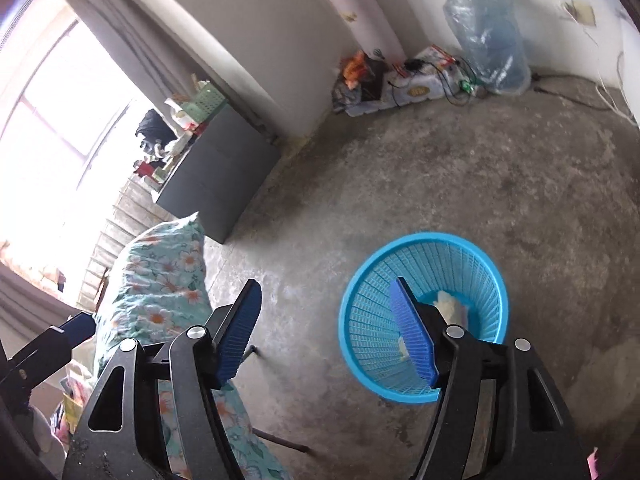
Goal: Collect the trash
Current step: 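Move both open tools back to the bed toward the plastic bag and wrappers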
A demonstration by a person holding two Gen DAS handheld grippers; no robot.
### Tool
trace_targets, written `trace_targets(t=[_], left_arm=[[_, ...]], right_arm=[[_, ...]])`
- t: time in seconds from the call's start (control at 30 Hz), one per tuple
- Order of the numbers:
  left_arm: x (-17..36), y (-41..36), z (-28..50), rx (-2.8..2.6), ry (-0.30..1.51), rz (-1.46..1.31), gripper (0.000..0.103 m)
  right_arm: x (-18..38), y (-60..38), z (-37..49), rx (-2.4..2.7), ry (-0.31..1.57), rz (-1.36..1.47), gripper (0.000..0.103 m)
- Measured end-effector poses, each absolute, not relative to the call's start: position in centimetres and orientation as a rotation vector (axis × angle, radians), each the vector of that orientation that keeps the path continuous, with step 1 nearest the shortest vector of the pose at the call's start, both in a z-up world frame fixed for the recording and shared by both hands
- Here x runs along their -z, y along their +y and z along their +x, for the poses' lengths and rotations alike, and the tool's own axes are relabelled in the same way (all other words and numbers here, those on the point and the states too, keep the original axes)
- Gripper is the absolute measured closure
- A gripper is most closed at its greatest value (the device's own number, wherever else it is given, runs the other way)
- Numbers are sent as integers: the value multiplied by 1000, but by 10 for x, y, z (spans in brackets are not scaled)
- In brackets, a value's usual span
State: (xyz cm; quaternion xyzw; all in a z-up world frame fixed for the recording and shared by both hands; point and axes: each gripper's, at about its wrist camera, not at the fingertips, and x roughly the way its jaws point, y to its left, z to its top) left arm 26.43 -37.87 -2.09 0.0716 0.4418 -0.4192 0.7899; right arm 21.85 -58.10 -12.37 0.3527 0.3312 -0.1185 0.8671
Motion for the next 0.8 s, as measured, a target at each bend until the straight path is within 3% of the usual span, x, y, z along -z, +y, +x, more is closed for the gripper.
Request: trace_targets(t=[0.23, 0.4, 0.6, 0.8], left_arm=[[-49, -246, 206, 977, 789, 90, 40], [-68, -137, 172, 890, 652, 54, 40], [-50, -32, 140, 713, 566, 0, 39], [-12, 14, 127, 604, 597, -59, 39]], right_arm=[[18, -505, 208, 80, 605, 534, 28], [-32, -444, 205, -59, 604, 455, 27], [-34, -380, 231, -238, 705, 483, 26], [-5, -322, 261, -289, 823, 474, 26]])
